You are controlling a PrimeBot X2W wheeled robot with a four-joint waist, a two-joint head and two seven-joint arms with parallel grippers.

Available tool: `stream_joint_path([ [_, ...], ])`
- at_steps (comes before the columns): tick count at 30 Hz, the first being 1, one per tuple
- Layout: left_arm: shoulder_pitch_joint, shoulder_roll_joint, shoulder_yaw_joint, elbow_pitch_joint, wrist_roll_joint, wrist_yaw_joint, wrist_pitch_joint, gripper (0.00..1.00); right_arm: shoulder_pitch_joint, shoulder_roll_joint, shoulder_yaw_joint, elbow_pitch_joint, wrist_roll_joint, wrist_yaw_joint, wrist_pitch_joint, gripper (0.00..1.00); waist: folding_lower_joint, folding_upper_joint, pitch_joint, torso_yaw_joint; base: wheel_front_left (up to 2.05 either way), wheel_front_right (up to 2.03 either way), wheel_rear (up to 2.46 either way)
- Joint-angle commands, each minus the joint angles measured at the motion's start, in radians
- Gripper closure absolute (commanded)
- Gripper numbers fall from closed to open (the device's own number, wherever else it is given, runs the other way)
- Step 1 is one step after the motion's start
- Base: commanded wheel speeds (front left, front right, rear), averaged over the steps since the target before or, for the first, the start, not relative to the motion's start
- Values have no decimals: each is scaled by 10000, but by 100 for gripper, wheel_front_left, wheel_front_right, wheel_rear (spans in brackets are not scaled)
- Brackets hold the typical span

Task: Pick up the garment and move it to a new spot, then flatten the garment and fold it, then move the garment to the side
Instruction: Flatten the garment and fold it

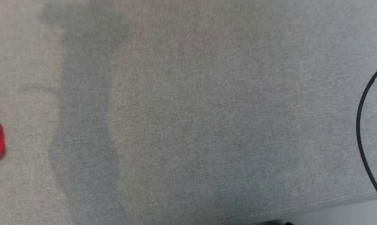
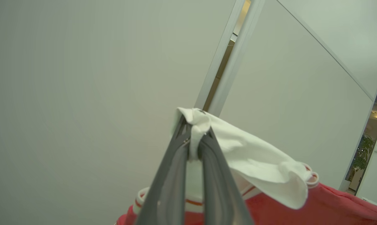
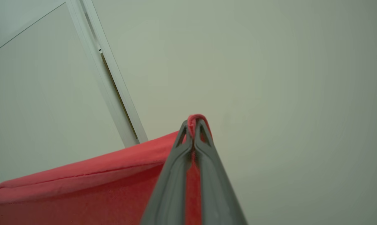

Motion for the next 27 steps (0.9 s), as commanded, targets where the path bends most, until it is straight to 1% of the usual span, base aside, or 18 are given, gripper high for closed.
stream_joint_path([
  [1,-347,41,-3,504,109,-132,-302,100,-421,-4,60,402,1,-3,-357,100,0,0,1638,213,0,0,0],
  [3,-868,-17,-95,1102,246,-311,-729,100,-886,-32,187,842,162,-1,-875,100,0,0,1844,329,0,0,0],
  [6,-1002,-229,-250,1830,282,-541,-1371,100,-903,-75,554,1262,471,-6,-1365,100,0,0,2038,530,0,0,0],
  [7,-888,-267,-315,2046,315,-613,-1556,100,-681,-109,929,1349,461,-3,-1461,100,0,0,2081,590,0,0,0],
  [9,-526,-343,-640,2333,464,-703,-1790,100,-224,-86,1403,1483,840,-1,-1571,100,0,0,2126,681,0,0,0],
  [11,-91,-449,-898,2500,432,-748,-1946,100,263,-225,1635,1538,1235,-3,-1652,100,0,0,2130,779,0,0,0],
  [14,862,-560,-1542,2208,311,-760,-2053,100,1273,-388,2065,1627,1684,-1,-1702,100,0,0,2009,948,0,0,0],
  [18,2338,-335,-2176,1744,31,-760,-2114,100,2452,-649,2433,1289,2199,-1,-1699,100,0,0,1666,1109,0,0,0],
  [22,3827,-39,-2390,1312,-233,-761,-2108,100,3719,-920,2900,1091,2566,-1,-1701,100,0,0,1028,1237,0,0,0],
  [27,5415,398,-2947,860,-188,-762,-2113,100,4824,-1339,3624,1507,3165,-1,-1679,100,0,0,84,1312,0,0,0],
])
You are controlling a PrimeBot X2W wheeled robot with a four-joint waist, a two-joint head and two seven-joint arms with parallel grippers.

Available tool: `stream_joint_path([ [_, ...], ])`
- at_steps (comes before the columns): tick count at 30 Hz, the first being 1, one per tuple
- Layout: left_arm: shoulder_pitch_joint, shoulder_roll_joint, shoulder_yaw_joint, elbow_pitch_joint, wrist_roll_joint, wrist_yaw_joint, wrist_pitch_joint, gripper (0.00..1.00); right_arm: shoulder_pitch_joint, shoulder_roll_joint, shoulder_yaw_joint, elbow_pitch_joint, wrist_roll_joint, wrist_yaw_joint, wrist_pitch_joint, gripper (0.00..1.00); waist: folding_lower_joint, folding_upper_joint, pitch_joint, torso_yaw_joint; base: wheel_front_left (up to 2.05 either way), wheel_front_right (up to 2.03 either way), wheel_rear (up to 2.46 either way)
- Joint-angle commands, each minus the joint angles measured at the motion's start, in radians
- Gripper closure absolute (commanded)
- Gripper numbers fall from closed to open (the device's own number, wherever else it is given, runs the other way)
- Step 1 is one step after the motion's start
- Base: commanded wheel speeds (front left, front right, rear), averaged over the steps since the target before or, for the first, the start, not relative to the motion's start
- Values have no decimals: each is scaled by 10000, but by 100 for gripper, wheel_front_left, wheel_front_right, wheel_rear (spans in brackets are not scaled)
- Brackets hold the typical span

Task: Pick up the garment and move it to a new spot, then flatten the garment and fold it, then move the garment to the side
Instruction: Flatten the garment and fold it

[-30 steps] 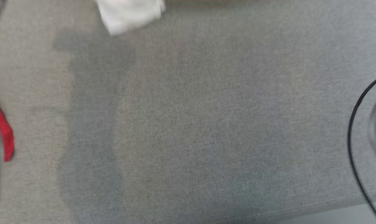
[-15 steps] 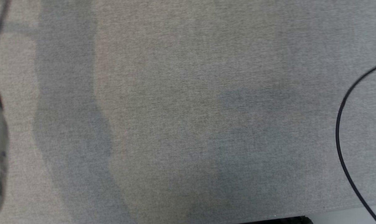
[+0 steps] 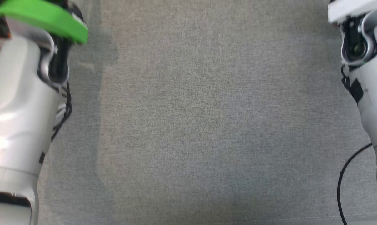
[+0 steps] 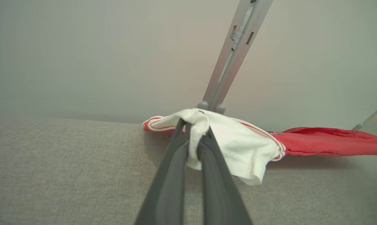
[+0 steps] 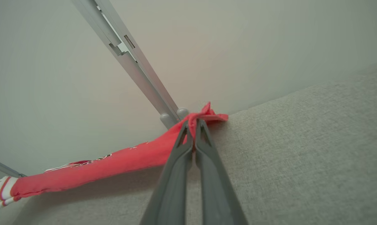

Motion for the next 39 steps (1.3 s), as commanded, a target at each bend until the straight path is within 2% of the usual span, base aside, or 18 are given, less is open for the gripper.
stream_joint_path([
  [1,429,183,-37,-118,-114,-24,-54,100,311,-200,168,147,181,0,43,100,-1,0,-942,143,0,0,0],
  [8,2211,775,-1207,-645,-605,-13,-56,100,1323,-766,1478,534,761,-3,531,100,-1,0,-2173,185,0,0,0],
  [14,3486,1518,-2387,-1268,-1090,-12,-47,100,2010,-1219,2402,572,1306,-4,1117,100,-1,0,-3073,106,0,0,0],
  [22,4864,2550,-3523,-2284,-1788,-6,7,100,2907,-1845,3211,828,2055,-9,2506,100,-1,0,-4008,-40,0,0,0],
  [32,6258,3643,-4254,-3662,-1815,4,161,100,4210,-2763,4023,-585,3423,-7,4446,100,-1,0,-4857,-288,0,0,0],
  [39,7171,4274,-4650,-4854,-1639,392,386,100,5220,-3683,4513,-1797,4138,-7,5874,100,-1,0,-5211,-380,0,0,0],
])
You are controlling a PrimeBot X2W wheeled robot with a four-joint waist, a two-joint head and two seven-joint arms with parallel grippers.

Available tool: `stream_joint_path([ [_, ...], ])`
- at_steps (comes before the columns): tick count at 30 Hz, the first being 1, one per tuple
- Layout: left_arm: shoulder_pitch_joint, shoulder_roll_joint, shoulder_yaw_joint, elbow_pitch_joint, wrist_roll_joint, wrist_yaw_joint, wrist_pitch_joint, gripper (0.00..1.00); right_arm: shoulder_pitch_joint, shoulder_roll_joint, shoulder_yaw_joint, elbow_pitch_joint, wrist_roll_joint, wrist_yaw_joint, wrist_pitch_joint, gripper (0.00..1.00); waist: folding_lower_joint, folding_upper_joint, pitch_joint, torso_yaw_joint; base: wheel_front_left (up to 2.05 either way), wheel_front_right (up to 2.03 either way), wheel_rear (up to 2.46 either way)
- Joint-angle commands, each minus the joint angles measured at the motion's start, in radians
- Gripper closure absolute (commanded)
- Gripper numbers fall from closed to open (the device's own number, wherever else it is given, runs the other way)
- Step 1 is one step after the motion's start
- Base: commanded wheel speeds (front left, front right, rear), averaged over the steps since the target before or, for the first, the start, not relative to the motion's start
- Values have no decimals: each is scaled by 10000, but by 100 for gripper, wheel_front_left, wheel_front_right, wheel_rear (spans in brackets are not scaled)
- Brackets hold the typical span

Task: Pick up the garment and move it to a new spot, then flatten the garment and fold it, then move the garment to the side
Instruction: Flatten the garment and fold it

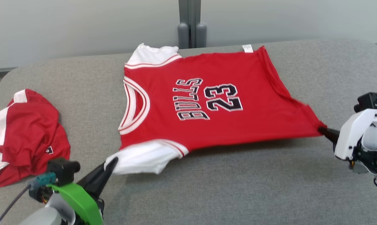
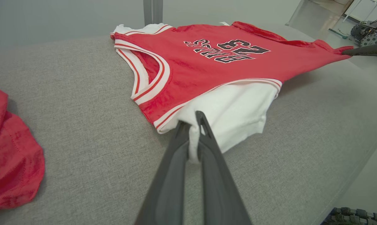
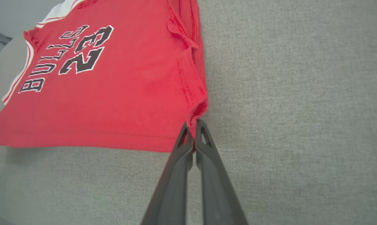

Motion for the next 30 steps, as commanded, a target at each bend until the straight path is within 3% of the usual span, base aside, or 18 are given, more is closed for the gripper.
stream_joint_path([
  [1,318,270,-88,-275,98,122,102,100,326,-181,75,-247,201,-17,290,100,1,0,-109,-95,0,0,0],
  [9,546,1231,-420,-1842,545,600,798,100,924,-1101,44,-1657,746,-15,1744,100,1,0,151,-118,0,0,0],
  [12,237,1334,-347,-2078,681,715,941,100,706,-1195,-131,-1842,665,-15,1964,100,1,0,389,-114,0,0,0],
  [19,-803,1181,-330,-2124,1250,631,1352,100,-52,-1059,-357,-1887,-145,-15,2460,100,1,0,1248,-19,0,0,0],
  [30,-2698,616,-91,-963,1667,197,1771,100,-1610,-391,-946,-1343,-1462,-15,2781,100,1,0,2586,18,0,0,0],
])
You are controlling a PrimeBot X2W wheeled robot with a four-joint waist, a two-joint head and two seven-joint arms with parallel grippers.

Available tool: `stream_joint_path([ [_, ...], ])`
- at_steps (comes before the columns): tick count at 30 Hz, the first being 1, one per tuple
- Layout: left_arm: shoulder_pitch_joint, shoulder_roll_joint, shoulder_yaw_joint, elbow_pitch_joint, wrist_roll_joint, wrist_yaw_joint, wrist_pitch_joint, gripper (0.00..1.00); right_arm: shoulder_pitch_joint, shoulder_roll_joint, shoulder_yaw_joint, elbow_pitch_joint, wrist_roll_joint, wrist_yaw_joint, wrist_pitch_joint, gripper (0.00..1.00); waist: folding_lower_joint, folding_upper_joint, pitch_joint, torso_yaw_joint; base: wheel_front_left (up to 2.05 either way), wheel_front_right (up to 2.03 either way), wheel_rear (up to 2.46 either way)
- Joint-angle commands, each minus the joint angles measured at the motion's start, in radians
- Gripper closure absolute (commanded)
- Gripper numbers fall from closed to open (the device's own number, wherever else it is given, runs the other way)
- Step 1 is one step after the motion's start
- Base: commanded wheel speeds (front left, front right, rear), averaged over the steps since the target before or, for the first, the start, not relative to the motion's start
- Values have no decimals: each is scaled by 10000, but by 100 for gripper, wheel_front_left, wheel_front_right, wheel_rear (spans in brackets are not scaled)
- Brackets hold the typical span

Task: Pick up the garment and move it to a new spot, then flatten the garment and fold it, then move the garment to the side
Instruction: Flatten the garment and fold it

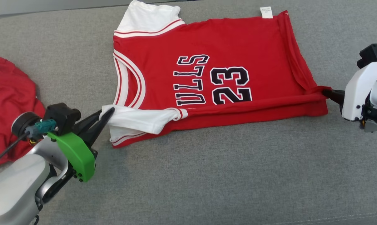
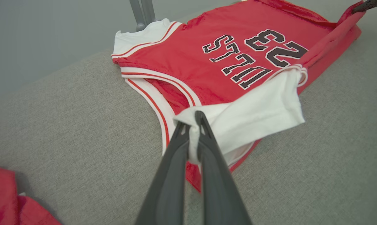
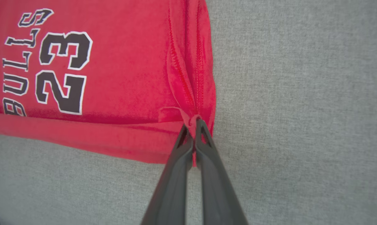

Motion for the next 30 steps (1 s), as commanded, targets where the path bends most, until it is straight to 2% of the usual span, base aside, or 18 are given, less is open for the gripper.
stream_joint_path([
  [1,-298,-78,60,184,91,-66,29,100,-244,87,-79,63,-165,-13,48,100,1,0,499,11,0,0,0],
  [12,-1649,-530,-105,1482,645,-373,-46,100,-1156,684,-391,496,-986,-12,-127,100,1,0,1138,-65,0,0,0],
  [13,-1736,-586,-130,1601,750,-352,-102,100,-1216,695,-402,501,-1096,-13,-213,71,1,0,1159,-63,0,0,0],
  [14,-1821,-686,-103,1774,795,-234,-177,54,-1273,734,-460,572,-1157,-13,-366,0,1,0,1180,-56,0,0,0],
  [15,-1876,-765,-88,1912,849,-162,-248,13,-1279,793,-487,641,-1187,-13,-419,0,1,0,1187,-49,0,0,0],
  [16,-1930,-863,-73,2077,909,-70,-326,0,-1259,870,-493,686,-1213,-12,-453,0,1,0,1186,-42,0,0,0],
  [23,-2016,-1496,247,2782,873,413,-1259,0,-1237,1163,-992,962,-1301,-9,-1443,0,1,0,998,-14,0,0,0],
  [30,-1346,-2068,1269,2655,549,1166,-2113,0,-721,1383,-1263,460,-1316,-7,-3527,0,1,0,487,-25,0,0,0],
])
